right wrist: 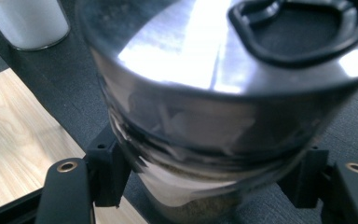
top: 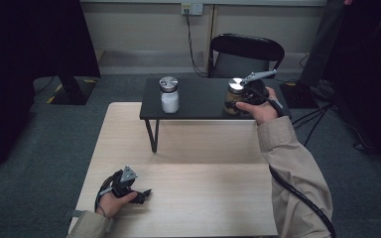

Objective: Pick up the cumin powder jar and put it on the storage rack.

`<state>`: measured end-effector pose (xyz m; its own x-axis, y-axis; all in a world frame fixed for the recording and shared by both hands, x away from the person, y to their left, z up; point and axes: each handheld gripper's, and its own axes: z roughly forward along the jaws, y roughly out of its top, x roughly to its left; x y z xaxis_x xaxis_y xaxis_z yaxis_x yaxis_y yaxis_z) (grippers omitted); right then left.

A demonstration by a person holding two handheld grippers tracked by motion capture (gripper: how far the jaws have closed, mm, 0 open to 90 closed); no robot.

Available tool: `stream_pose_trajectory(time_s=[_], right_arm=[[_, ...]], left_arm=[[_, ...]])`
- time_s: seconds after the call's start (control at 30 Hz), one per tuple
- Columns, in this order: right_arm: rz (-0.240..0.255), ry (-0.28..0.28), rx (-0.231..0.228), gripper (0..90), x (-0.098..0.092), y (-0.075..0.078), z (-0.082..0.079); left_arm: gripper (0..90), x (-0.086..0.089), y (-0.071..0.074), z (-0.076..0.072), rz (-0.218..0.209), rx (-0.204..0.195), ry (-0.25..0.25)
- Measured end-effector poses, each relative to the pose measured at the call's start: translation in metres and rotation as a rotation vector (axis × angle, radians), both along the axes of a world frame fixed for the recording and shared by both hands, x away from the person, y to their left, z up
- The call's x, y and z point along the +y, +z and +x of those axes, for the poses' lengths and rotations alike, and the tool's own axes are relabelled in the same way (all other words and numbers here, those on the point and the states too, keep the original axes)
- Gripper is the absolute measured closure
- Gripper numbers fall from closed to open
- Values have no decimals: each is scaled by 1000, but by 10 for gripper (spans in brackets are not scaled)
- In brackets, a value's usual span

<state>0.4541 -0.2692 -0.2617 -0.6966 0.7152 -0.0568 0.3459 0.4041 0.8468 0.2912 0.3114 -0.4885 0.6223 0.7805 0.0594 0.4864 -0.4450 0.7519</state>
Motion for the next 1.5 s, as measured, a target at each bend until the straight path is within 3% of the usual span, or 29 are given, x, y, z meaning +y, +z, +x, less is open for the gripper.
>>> stream_pose_trajectory(time_s=[0.93, 1.5], right_arm=[[9, -7, -7, 298, 0, -3, 2], [-13, -20, -23, 41, 3, -1, -19]], left_arm=[[0, 0, 0, 0, -2, 0, 0], [0, 0, 0, 0, -1, -1, 1]])
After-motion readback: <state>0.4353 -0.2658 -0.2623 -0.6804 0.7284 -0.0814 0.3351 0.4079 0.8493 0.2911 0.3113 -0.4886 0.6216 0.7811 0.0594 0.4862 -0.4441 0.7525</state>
